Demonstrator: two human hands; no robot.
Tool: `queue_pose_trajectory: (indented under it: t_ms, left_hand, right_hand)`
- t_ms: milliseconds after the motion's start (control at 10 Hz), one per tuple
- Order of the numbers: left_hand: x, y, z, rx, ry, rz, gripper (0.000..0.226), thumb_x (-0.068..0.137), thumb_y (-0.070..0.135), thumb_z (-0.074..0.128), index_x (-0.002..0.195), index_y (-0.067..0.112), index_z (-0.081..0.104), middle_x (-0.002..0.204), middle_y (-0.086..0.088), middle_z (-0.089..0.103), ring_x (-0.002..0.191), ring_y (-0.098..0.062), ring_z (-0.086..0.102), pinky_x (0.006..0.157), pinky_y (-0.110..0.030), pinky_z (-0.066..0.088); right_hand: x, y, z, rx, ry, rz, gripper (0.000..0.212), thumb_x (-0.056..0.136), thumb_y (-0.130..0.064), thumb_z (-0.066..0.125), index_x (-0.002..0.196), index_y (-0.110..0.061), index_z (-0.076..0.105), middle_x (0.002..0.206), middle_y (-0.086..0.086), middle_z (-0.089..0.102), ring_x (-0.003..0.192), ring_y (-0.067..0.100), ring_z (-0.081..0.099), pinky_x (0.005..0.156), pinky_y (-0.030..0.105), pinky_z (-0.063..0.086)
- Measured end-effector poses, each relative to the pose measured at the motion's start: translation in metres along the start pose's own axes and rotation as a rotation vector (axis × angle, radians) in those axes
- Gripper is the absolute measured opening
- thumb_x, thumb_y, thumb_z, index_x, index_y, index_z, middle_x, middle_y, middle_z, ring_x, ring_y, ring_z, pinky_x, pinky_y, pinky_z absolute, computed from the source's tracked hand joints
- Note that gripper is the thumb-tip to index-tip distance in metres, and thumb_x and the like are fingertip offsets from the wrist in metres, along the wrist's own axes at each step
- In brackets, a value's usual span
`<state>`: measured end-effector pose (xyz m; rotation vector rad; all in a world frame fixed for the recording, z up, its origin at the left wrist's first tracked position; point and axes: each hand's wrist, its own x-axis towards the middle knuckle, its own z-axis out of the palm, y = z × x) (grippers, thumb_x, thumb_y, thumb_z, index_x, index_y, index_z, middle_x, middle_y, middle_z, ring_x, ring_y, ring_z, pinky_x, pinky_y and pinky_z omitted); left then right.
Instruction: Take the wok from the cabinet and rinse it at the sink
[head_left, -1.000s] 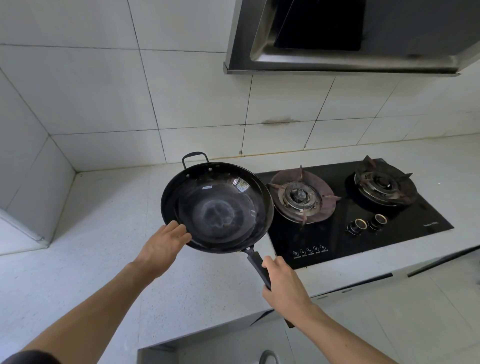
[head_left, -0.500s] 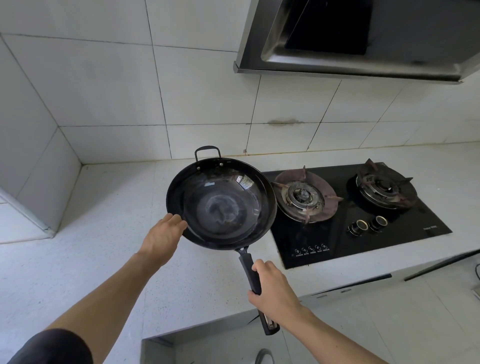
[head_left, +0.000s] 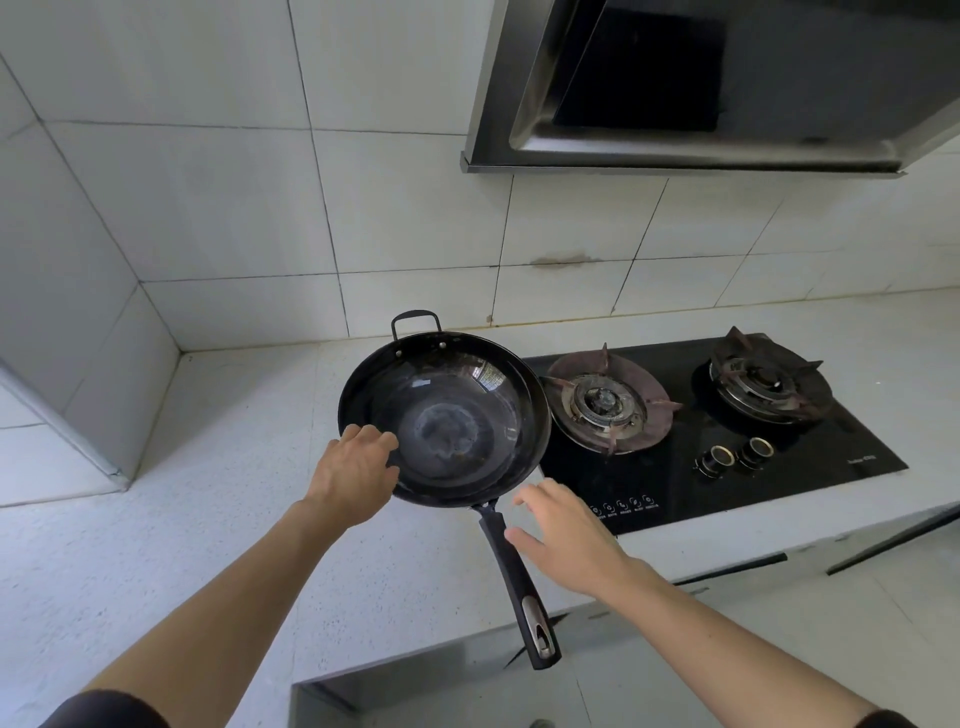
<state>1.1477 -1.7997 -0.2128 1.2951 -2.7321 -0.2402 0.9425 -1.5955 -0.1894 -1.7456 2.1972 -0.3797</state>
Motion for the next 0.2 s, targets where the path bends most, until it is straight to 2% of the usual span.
queue_pose_trajectory:
  t_ms: [200]
  left_hand:
    - [0.005,0.021,-0.027,-0.053,0.069,-0.028,0.039,0.093,0.041,0.054,0.128,0.023,0.053,0.127,0.001,0.056,0.117,-0.023,0.045,0.094,-0.038,0.045]
  right_hand:
    - [0.012,0.016,-0.052,-0.083,0.107,-0.073,0.042,0.093,-0.052,0.044,0.127,-0.028,0.049,0.125,-0.006,0.051,0.117,0.015,0.046,0.099,0.036,0.037]
